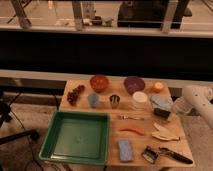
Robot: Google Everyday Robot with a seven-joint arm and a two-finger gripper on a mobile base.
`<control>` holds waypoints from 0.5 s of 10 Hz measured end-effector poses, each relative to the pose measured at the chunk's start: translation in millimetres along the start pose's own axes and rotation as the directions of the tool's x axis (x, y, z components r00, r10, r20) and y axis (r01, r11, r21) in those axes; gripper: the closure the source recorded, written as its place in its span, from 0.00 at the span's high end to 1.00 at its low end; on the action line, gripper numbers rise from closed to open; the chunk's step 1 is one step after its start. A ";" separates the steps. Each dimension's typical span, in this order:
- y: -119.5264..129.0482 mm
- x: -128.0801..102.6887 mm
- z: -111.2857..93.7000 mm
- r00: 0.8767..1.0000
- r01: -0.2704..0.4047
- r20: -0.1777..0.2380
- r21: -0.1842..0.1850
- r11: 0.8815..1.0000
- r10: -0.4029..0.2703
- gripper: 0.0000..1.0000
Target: Place eraser in paper cup
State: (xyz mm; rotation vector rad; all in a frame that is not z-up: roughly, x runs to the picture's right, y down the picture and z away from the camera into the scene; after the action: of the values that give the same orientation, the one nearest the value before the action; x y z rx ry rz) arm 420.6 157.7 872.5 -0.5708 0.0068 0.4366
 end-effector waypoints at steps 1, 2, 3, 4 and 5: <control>-0.5 -1.0 -6.9 1.000 -0.001 0.007 0.009 1.000 0.001 0.00; 0.0 -2.8 -10.7 1.000 0.004 0.008 0.014 1.000 -0.004 0.00; 0.6 -5.9 -13.6 1.000 0.008 0.007 0.017 1.000 -0.008 0.00; 0.7 -12.8 -18.3 1.000 0.017 0.009 0.020 1.000 -0.017 0.00; 1.2 -15.2 -21.6 1.000 0.020 0.012 0.023 1.000 -0.021 0.00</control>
State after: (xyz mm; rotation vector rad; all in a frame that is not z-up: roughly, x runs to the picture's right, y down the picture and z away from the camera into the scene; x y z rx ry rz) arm 408.7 141.2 855.5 -0.5456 -0.0062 0.4197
